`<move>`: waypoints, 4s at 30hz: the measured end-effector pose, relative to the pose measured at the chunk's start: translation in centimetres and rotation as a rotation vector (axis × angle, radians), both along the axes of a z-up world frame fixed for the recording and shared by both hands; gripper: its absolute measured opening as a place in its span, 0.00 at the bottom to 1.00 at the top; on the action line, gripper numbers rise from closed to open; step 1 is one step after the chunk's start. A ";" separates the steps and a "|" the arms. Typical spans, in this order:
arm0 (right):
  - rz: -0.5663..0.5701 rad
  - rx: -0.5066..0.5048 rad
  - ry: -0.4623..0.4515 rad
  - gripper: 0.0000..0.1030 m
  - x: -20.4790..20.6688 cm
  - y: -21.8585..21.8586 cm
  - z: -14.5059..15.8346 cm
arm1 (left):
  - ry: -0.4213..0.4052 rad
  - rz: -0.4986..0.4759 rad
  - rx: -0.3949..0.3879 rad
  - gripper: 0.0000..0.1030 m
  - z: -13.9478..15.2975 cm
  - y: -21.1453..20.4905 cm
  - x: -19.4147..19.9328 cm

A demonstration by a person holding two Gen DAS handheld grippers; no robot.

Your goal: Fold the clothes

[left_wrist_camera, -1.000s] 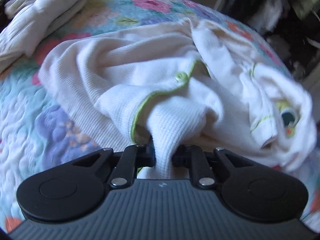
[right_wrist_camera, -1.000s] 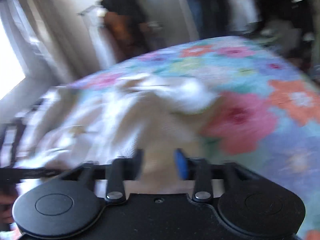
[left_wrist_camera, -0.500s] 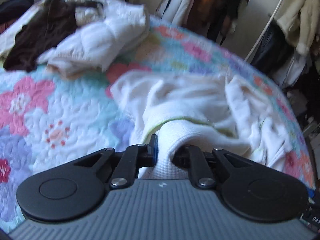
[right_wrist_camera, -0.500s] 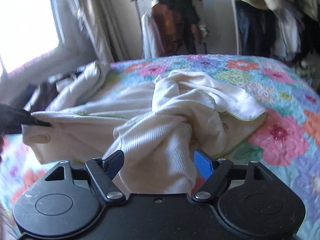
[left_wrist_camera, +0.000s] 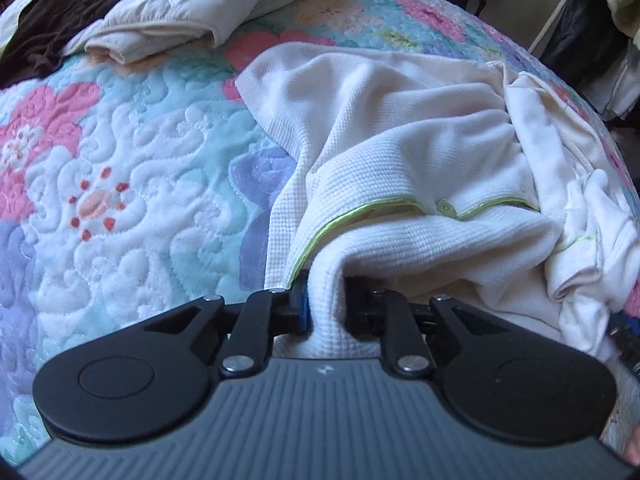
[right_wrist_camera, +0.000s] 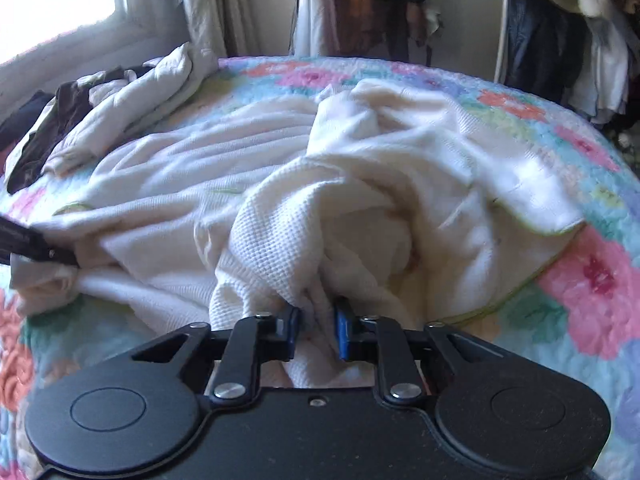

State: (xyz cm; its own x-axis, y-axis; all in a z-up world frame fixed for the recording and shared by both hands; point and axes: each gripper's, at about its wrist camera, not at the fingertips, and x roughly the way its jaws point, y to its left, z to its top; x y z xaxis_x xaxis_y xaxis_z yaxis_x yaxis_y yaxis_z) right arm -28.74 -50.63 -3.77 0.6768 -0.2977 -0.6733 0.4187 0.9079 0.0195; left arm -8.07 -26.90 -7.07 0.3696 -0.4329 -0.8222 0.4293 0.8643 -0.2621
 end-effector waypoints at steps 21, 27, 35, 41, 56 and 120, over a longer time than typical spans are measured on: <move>-0.243 -0.034 0.058 0.04 -11.2 -3.1 6.8 | 0.030 0.036 -0.092 0.13 3.1 2.6 -0.5; -0.295 -0.137 0.037 0.03 -11.9 -3.8 8.4 | 0.032 0.013 -0.163 0.13 4.8 4.6 -0.8; -0.426 -0.212 0.193 0.02 -12.4 -7.3 6.9 | 0.100 -0.143 -0.014 0.18 3.2 3.2 -2.6; -0.431 -0.252 0.281 0.28 -10.7 -3.8 5.5 | 0.045 -0.178 0.037 0.35 3.9 3.8 -3.7; 0.445 -0.046 0.112 0.53 -1.2 14.5 -1.1 | 0.093 -0.308 -0.060 0.71 3.7 4.1 -6.1; 0.265 0.240 -0.162 0.06 -8.8 6.0 4.9 | -0.278 -0.569 -0.161 0.07 11.3 2.2 -14.6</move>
State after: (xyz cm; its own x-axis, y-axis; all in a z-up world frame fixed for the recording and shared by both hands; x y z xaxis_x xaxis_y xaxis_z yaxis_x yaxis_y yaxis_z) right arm -37.53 -44.59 1.09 0.8125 0.0545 -0.5804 0.1444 0.9457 0.2910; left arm -22.71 -24.66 4.21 0.2361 -0.7331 -0.6378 0.8784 0.4416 -0.1825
